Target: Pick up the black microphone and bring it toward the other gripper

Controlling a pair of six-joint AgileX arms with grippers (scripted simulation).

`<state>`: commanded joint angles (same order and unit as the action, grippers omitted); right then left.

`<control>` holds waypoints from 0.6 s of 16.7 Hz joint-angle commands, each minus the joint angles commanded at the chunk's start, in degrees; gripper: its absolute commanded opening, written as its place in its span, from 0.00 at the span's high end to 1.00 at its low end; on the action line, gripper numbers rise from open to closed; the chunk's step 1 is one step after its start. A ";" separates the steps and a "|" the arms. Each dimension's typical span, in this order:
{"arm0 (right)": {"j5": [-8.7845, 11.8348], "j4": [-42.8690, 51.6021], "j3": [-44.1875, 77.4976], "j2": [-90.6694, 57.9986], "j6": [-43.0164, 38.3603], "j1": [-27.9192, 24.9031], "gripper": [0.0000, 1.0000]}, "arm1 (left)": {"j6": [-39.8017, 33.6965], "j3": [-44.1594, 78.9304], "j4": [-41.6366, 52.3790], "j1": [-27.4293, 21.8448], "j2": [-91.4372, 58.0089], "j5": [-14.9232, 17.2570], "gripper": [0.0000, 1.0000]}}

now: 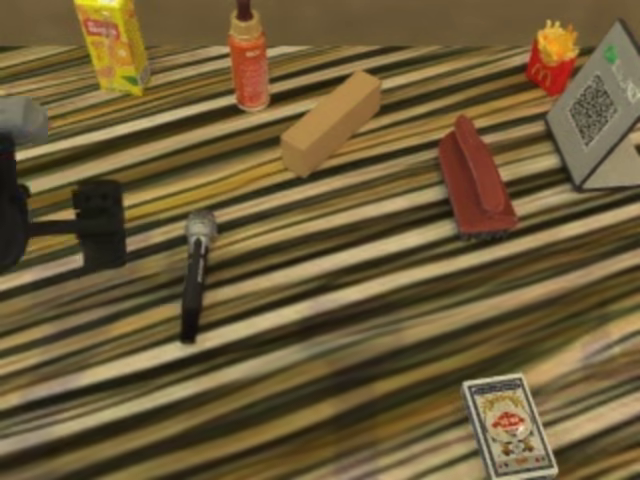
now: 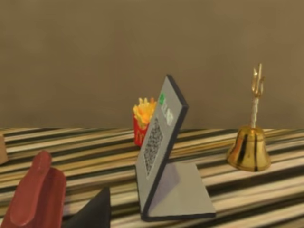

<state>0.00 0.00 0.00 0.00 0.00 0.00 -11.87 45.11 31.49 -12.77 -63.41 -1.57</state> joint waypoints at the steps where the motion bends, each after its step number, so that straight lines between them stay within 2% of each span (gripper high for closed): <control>1: 0.00 0.00 0.00 0.00 0.00 0.00 0.00 | -1.02 3.87 2.83 -1.14 -5.60 -0.12 0.00; 6: 0.00 0.00 0.00 0.00 0.00 0.00 0.00 | -5.61 21.42 15.15 -6.24 -29.69 -0.61 0.00; 10: 0.00 0.00 0.00 0.00 0.00 0.00 0.00 | -8.19 31.52 21.55 -9.03 -43.08 -0.87 0.00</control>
<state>0.00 0.00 0.00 0.00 0.00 0.00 -20.06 76.63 53.04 -21.80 -106.49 -2.44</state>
